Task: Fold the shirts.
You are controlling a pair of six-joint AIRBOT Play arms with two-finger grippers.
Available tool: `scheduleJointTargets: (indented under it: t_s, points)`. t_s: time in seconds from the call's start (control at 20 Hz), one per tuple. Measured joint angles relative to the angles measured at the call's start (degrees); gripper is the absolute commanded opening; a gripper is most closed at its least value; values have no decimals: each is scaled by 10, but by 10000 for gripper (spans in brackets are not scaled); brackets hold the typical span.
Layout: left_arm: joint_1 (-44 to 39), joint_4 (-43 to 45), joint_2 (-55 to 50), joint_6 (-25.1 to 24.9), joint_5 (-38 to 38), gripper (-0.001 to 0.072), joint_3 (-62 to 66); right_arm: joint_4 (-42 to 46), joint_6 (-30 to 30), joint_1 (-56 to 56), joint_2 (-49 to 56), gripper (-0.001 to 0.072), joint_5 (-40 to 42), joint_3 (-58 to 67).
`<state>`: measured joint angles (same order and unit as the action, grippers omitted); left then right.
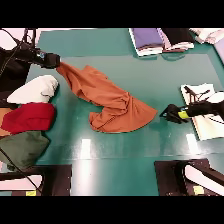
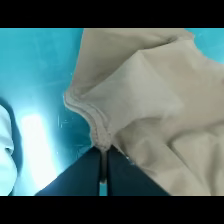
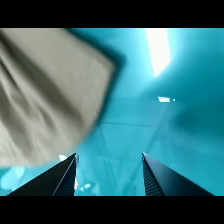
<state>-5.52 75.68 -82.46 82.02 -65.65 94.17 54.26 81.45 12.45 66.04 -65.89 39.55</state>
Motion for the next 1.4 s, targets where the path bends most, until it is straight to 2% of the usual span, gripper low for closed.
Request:
scheduleJointTargets:
  t_s: [0.15, 0.3, 0.5, 0.75, 1.1, 1.4]
  points:
    - [1, 3, 1, 0, -6, 27, 0, -22, -4, -54, 65, 400, 52, 29]
    - [1, 4, 1, 1, -13, 27, 0, -30, -5, -98, 122, 8, 81, 74]
    - [1, 8, 18, 2, -13, 27, 2, -2, -6, -129, 140, 12, 93, 146]
    - [20, 15, 113, 3, 17, 27, 49, 64, -8, -115, 33, 12, 63, 317]
    - [33, 19, 306, 3, 43, 27, 158, 98, -9, -22, -144, 11, 8, 593]
    - [34, 19, 409, 3, 58, 26, 187, 99, -10, 85, -163, 11, -89, 754]
